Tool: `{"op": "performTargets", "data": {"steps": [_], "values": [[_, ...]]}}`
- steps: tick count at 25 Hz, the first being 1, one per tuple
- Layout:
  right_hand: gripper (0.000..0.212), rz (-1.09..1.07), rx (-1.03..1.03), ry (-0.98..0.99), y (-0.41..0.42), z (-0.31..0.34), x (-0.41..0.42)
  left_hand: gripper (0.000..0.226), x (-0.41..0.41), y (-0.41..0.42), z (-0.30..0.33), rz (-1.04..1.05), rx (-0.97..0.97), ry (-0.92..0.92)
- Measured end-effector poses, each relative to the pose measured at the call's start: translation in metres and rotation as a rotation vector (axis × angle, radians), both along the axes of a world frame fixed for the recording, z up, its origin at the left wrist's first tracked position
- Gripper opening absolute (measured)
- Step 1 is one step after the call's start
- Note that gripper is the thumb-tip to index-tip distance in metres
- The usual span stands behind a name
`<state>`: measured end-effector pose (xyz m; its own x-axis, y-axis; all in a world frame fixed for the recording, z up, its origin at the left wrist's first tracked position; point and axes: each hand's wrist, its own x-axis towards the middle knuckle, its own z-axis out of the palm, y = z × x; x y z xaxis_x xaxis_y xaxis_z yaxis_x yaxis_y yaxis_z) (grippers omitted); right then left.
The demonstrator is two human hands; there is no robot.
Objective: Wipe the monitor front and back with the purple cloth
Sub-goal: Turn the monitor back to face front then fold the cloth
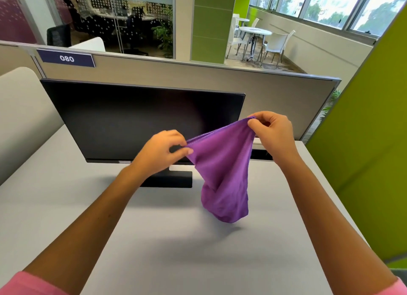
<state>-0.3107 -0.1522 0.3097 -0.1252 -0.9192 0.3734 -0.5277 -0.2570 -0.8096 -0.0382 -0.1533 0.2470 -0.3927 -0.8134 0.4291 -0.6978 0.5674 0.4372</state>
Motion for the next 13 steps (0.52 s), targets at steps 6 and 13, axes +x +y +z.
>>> {"op": "performTargets", "data": {"steps": [6, 13], "values": [[0.022, -0.108, 0.007, 0.192, -0.005, -0.005, -0.014, 0.028, -0.012, 0.005, 0.072, -0.062, -0.108, 0.24], [0.022, -0.02, 0.075, -0.013, -0.005, 0.002, -0.009, 0.023, -0.003, 0.007, 0.073, 0.023, -0.019, 0.466]]}}
